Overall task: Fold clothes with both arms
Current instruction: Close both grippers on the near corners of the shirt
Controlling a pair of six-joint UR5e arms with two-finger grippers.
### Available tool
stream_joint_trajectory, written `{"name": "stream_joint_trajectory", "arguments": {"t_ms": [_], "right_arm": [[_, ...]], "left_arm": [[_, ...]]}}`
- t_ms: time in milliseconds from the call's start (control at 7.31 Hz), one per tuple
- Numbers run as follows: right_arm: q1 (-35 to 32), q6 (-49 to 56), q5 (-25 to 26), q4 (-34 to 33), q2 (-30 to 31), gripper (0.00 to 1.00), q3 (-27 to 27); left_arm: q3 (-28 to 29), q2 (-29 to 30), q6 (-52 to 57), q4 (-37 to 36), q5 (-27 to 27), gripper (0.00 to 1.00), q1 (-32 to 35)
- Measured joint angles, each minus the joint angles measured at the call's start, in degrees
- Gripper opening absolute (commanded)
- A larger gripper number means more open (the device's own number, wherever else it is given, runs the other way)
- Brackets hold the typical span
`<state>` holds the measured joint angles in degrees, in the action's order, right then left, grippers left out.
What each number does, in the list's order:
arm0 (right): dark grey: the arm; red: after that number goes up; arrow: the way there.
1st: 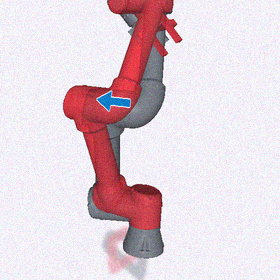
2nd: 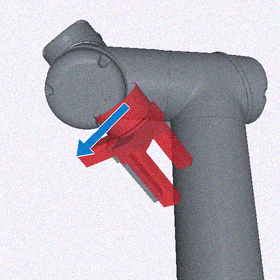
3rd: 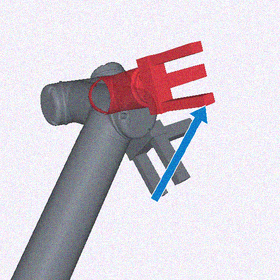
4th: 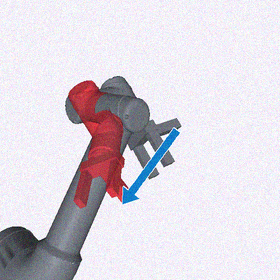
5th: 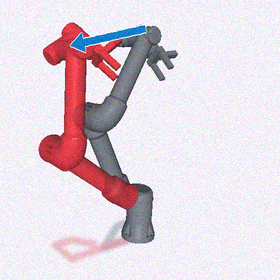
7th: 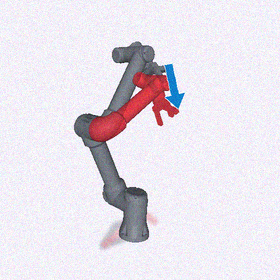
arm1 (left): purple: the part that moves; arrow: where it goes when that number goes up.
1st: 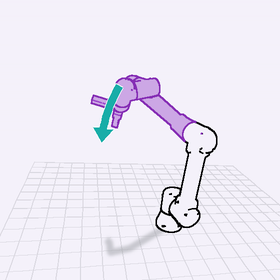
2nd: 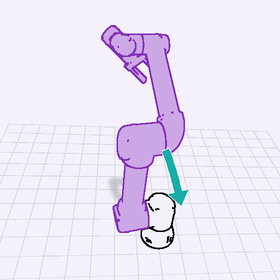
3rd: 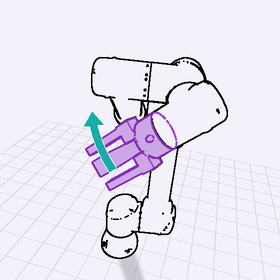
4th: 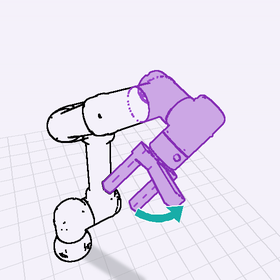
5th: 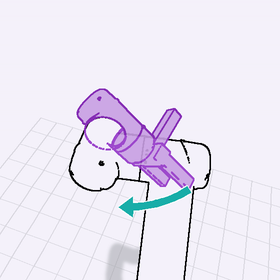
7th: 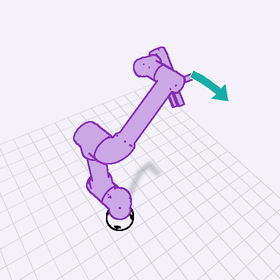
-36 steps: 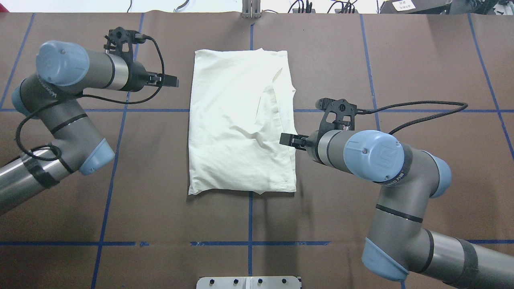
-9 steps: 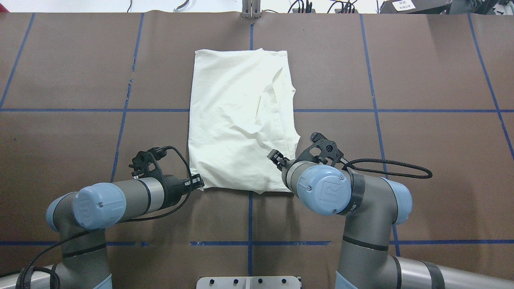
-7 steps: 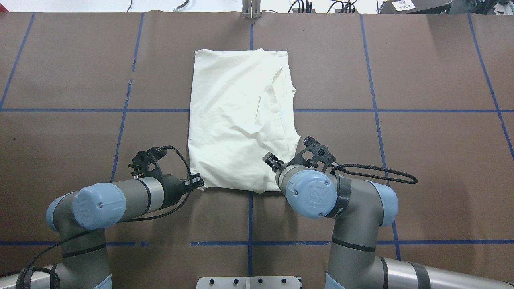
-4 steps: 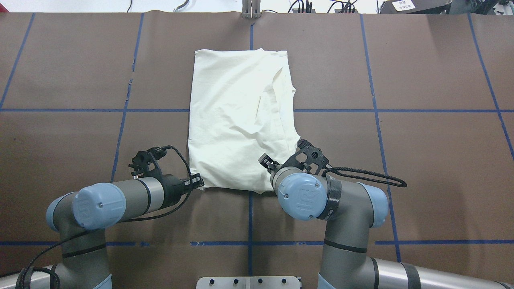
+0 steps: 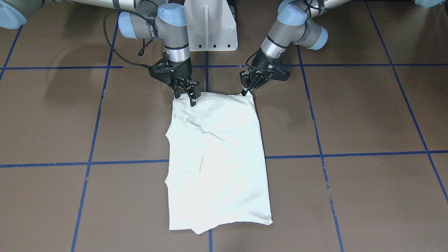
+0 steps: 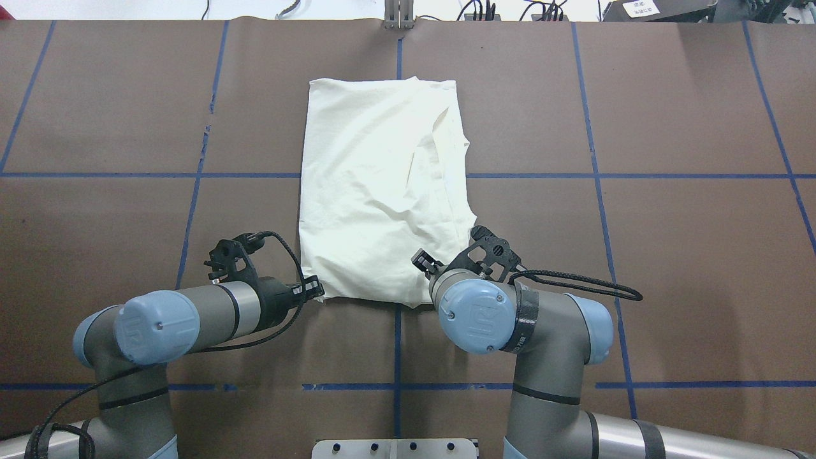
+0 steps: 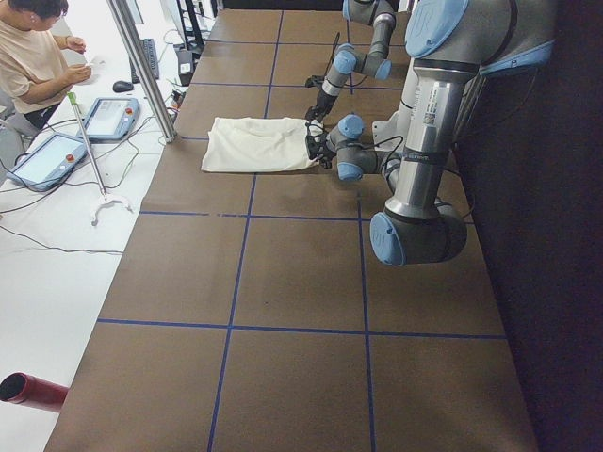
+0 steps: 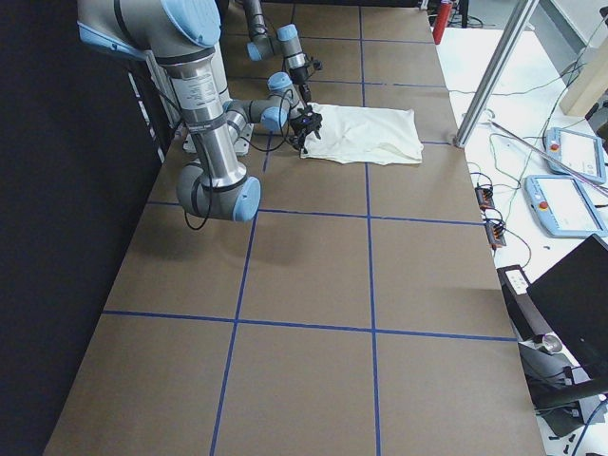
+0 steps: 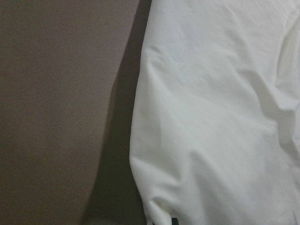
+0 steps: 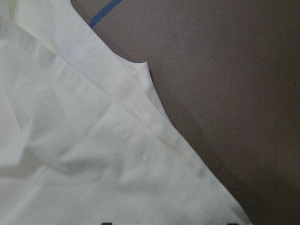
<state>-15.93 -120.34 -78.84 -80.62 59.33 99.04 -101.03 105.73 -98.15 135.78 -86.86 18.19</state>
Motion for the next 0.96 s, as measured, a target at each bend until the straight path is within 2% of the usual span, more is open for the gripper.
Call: {"name": "stream_joint_trajectory", "arguments": {"t_ms": [547, 684, 821, 958], "right_arm": [[0.0, -0.1, 0.9, 0.0, -1.1, 0.79, -1.7], [0.0, -0.1, 1.3, 0.2, -1.5, 0.71, -2.5], [0.0, -0.3, 1.6, 0.3, -2.2, 0.48, -3.5], [0.0, -0.8, 1.8, 0.4, -2.7, 0.02, -4.1]], "left_arm": [[0.0, 0.0, 0.0, 0.0, 0.0, 0.0, 0.0], [0.0, 0.0, 0.0, 0.0, 0.0, 0.0, 0.0], [0.0, 0.0, 0.0, 0.0, 0.0, 0.0, 0.0], [0.0, -0.1, 0.0, 0.0, 0.0, 0.0, 0.0]]}}
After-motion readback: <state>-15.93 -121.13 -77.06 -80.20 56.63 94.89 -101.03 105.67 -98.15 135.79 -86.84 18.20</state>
